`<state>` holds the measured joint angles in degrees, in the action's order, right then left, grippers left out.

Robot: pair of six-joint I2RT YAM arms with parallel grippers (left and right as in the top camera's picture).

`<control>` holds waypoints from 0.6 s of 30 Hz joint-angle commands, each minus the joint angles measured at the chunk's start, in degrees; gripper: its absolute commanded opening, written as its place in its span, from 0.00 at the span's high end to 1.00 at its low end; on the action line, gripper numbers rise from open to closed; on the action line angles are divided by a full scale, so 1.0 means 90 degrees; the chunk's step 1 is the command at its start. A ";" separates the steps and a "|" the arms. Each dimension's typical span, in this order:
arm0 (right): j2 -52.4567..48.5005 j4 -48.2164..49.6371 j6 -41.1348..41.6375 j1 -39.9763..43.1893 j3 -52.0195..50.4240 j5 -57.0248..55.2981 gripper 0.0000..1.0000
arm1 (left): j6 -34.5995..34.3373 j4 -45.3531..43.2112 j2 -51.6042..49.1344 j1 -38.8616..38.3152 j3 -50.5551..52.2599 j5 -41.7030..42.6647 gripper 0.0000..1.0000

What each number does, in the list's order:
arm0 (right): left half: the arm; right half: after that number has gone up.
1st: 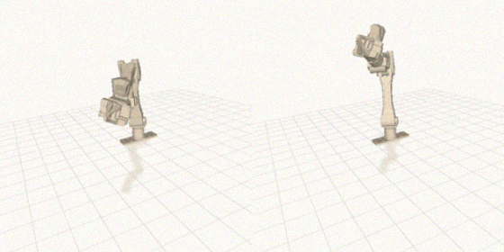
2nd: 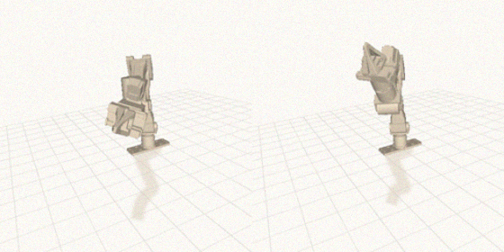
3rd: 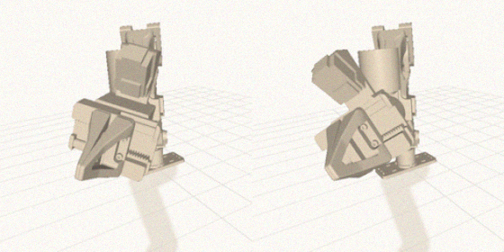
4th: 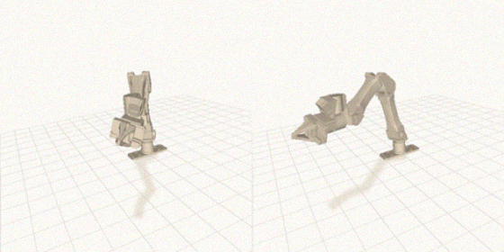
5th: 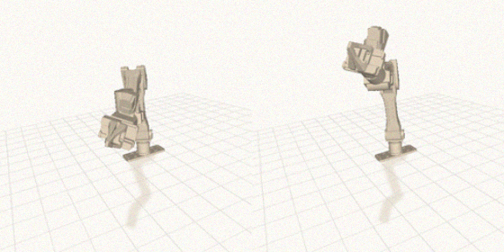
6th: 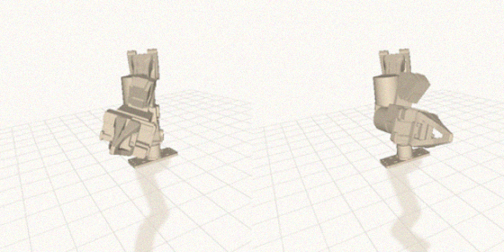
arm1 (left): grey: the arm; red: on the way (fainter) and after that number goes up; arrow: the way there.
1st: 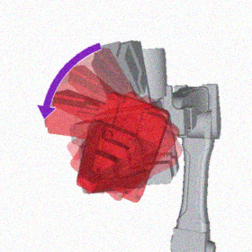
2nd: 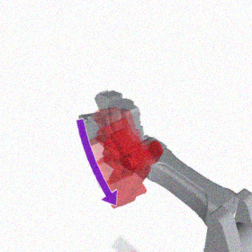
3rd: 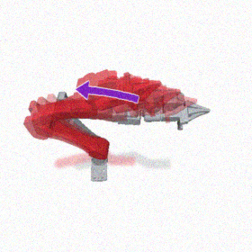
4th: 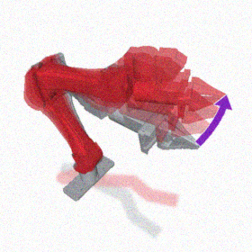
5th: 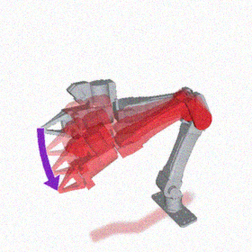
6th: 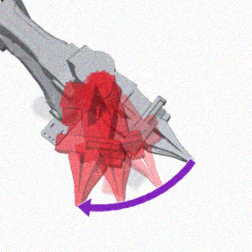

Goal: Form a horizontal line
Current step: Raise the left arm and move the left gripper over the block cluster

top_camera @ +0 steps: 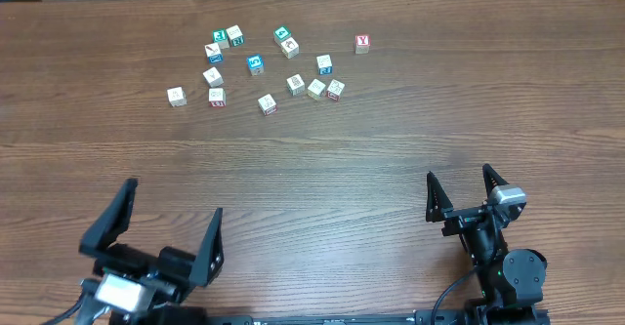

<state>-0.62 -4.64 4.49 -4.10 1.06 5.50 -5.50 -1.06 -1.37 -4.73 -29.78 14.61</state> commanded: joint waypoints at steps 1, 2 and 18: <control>0.0051 0.0022 -0.0007 0.0049 -0.0066 -0.0080 0.00 | 0.0321 0.0092 -0.0372 0.0024 -0.0551 0.0095 0.00; 0.0051 0.0022 -0.0007 0.0049 -0.0066 -0.0080 0.00 | 0.0328 0.0102 -0.0495 0.0024 -0.0690 0.0097 0.00; 0.0051 0.0022 -0.0007 0.0049 -0.0066 -0.0080 0.00 | 0.0328 0.2358 -0.3789 0.0024 -0.4075 0.0440 0.00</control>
<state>-0.62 -4.64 4.49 -4.10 1.06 5.50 -3.81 17.28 -30.39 -4.73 -59.57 17.04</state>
